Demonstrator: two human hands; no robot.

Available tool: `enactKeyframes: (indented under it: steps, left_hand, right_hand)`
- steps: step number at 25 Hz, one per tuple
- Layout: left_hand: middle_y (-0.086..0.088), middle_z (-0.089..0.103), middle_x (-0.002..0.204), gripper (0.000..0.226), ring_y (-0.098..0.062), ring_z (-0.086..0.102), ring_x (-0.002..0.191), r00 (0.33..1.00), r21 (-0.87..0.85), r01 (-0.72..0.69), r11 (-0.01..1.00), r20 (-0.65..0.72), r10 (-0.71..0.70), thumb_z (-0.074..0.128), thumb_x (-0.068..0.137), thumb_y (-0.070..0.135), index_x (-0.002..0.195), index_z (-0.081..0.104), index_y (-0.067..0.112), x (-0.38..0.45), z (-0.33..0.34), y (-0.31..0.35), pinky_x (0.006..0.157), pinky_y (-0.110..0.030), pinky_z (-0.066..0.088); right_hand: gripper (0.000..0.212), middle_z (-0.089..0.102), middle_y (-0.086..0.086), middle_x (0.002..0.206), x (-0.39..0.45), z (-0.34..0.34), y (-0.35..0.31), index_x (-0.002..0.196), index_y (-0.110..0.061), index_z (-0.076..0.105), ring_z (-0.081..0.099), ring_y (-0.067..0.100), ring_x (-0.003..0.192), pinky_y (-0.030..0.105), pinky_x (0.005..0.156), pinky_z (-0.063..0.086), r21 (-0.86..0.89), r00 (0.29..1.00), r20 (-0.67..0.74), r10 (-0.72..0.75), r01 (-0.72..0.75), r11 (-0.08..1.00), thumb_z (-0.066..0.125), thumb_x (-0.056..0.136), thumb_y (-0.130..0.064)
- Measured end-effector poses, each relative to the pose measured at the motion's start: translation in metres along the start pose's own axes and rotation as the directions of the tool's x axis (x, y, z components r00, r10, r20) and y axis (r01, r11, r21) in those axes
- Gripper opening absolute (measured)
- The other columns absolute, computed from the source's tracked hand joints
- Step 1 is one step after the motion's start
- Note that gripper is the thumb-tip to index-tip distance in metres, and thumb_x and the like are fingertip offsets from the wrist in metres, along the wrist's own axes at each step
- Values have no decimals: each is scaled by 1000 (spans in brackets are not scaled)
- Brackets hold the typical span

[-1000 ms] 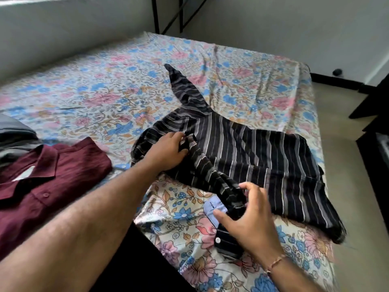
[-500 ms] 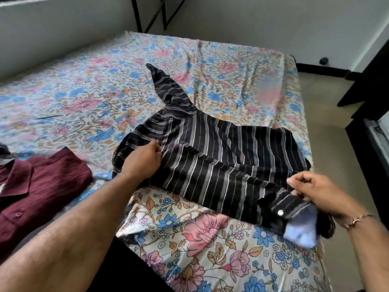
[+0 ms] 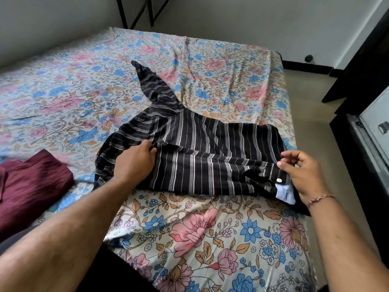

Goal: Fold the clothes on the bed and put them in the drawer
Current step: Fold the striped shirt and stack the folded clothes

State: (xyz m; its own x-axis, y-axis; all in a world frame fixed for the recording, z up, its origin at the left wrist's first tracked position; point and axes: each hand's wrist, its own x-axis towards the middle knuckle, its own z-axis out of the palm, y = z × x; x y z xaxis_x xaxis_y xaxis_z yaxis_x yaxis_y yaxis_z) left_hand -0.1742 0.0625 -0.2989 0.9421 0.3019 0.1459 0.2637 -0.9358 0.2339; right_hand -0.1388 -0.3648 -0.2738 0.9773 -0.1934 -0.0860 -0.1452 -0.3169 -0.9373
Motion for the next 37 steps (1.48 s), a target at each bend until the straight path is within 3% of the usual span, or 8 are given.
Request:
enactKeyframes:
  steps: [3,6,10,16,23,27,32,37]
  left_hand:
    - [-7,70,109,29,-25,60,87,996,5,-60,998,-59,60,46,105,45,119,51,21,-3,-7,4,73,-43,53]
    - [-4,56,143,51,-22,51,130,897,3,-436,900,-78,435,46,101,53,144,46,26,-17,-26,23,109,-48,46]
    - [7,41,160,67,-15,40,145,657,-30,-729,683,250,712,44,99,64,158,32,35,-58,-12,50,116,-45,41]
    - [7,75,112,32,-15,70,99,757,-243,-591,769,163,633,50,106,39,130,67,25,-39,-5,49,86,-39,59]
    - [9,73,119,33,-8,67,101,702,-298,-581,758,287,651,58,102,31,133,66,23,-33,-17,43,94,-39,57]
    - [12,21,170,83,-9,22,156,607,-60,-702,710,471,640,60,93,39,164,18,40,-30,-14,13,128,-40,24]
    - [5,-8,172,96,-19,-5,160,766,269,-627,731,381,518,51,98,6,162,-10,44,-16,-21,-20,130,-51,8]
    - [9,-13,171,88,-24,7,161,655,265,-717,645,573,493,35,105,4,156,-17,53,-9,-53,-16,127,-53,23]
  right_hand:
    - [28,63,5,111,-3,15,-1,111,-17,68,65,22,89,45,91,58,-440,939,-185,-289,183,879,75,87,-5]
    - [28,61,-3,112,-37,27,-20,118,-21,65,62,16,97,36,86,57,-536,795,161,-585,568,624,70,91,-23]
    - [62,47,-20,140,-82,40,-5,147,-40,42,47,2,127,32,111,45,-664,757,603,-253,652,367,66,91,-48]
    - [33,69,-13,78,-49,4,3,117,-34,71,47,2,43,12,42,36,-586,952,209,-224,306,750,61,98,-9]
    - [24,73,1,94,-49,23,15,109,-25,58,57,7,63,21,54,45,-531,859,6,-512,436,726,65,95,-7]
    - [80,13,-17,167,-54,17,36,157,-48,19,13,11,155,50,126,15,-648,793,575,-201,591,480,62,91,-57]
    - [114,-21,-24,161,-55,19,21,156,-54,-13,-20,13,155,61,126,9,-793,855,518,23,470,387,58,85,0]
    - [107,-5,-6,173,-45,18,-24,161,-47,5,10,29,159,42,115,43,-830,812,551,192,512,219,38,86,21]
